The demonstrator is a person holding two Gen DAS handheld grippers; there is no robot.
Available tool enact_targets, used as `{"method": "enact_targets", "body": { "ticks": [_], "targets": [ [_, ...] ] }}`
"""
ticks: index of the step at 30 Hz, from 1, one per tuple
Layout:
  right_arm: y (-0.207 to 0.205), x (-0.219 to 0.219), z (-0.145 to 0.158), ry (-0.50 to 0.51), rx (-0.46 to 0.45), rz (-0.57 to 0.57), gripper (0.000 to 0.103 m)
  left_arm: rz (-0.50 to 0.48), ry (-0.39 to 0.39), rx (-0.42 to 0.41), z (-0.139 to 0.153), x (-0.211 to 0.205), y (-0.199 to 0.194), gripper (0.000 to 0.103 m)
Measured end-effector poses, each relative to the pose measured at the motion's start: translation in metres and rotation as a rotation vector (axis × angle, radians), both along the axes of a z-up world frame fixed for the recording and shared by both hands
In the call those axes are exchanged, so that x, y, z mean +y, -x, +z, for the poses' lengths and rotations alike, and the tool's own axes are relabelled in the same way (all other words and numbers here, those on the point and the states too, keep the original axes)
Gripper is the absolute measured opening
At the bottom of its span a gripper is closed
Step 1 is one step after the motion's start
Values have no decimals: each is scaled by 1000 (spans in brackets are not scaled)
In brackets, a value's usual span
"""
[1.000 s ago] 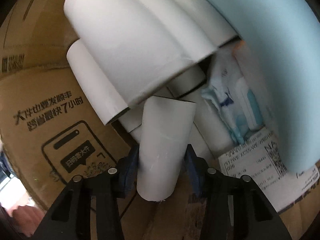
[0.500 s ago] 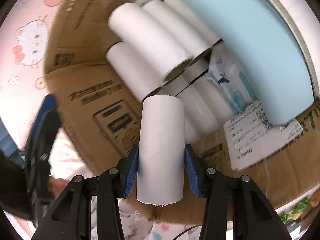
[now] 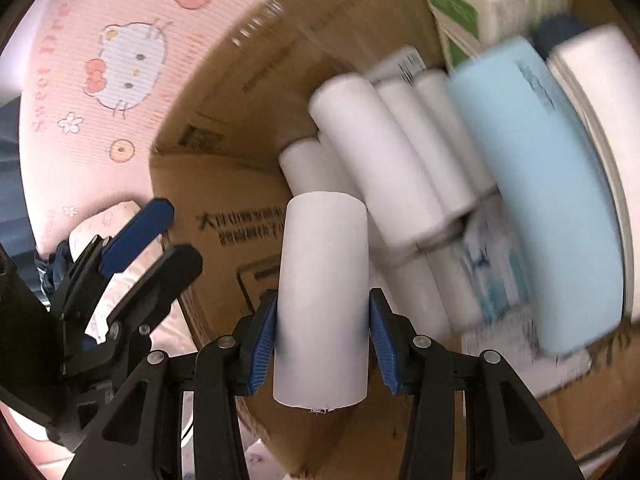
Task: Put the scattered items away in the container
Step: 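Lower the right tool's tube among the rolls in the box, then open the right tool and release the tube among the rolls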
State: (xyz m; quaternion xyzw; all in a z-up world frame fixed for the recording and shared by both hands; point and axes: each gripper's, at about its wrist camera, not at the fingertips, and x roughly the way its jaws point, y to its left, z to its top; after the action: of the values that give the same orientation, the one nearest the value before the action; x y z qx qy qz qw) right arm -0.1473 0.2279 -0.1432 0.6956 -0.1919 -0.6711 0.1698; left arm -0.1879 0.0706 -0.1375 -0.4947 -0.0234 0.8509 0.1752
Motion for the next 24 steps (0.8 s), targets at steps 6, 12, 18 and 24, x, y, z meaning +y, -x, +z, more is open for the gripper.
{"method": "enact_targets", "body": {
  "ticks": [6, 12, 18, 24],
  "targets": [
    [-6, -28, 10, -24, 169, 60, 42, -5, 22, 9, 0, -3, 0, 39],
    [44, -13, 3, -172, 279, 168, 42, 18, 54, 18, -3, -4, 2, 25],
    [34, 16, 13, -165, 296, 135, 43, 30, 12, -8, -2, -10, 5, 25],
    [32, 7, 11, -152, 292, 107, 43, 10, 48, -3, 0, -3, 4, 25]
  ]
}}
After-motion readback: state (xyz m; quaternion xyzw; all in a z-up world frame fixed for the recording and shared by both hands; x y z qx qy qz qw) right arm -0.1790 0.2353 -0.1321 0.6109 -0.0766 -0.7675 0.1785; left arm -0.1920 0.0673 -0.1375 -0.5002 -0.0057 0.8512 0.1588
